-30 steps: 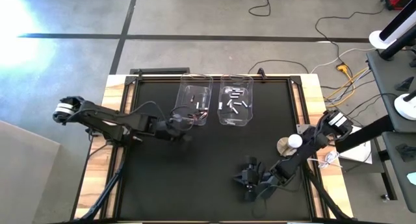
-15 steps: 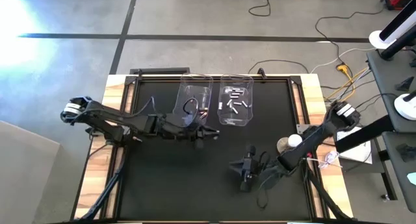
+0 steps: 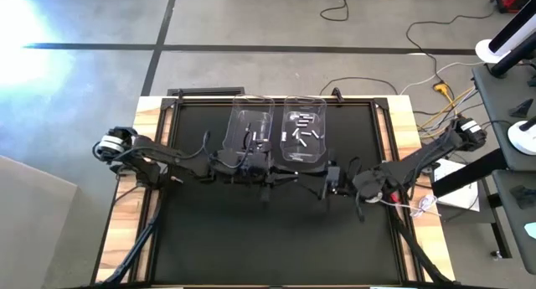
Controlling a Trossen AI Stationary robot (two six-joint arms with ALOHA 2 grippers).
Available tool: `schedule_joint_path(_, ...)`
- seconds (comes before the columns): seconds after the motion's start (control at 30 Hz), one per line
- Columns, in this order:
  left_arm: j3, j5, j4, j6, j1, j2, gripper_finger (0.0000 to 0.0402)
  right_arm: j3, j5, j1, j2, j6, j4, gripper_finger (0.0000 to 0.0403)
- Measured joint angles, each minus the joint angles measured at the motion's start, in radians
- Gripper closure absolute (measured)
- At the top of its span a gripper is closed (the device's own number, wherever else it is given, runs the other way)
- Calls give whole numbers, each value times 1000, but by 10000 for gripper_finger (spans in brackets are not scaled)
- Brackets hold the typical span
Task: Sort batteries
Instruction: Put the white battery into the right transparent bin
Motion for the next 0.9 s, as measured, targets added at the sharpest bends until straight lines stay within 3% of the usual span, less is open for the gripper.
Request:
schedule_joint_path(0.2, 26, -7, 22, 25, 0, 48, 385, 0, -156, -31, -13, 10, 3, 262)
schedule_joint_path(0.5, 68, -8, 28, 56, 0, 83, 385, 0, -157, -31, -12, 22, 34, 295)
schedule_joint_path(0.77, 67, -4, 13, 57, -1, 82, 384, -1, -152, -32, -12, 55, 39, 369)
schedule_joint_path(0.9, 66, -4, -17, 57, -1, 81, 384, -2, -153, -32, -12, 57, 30, 374)
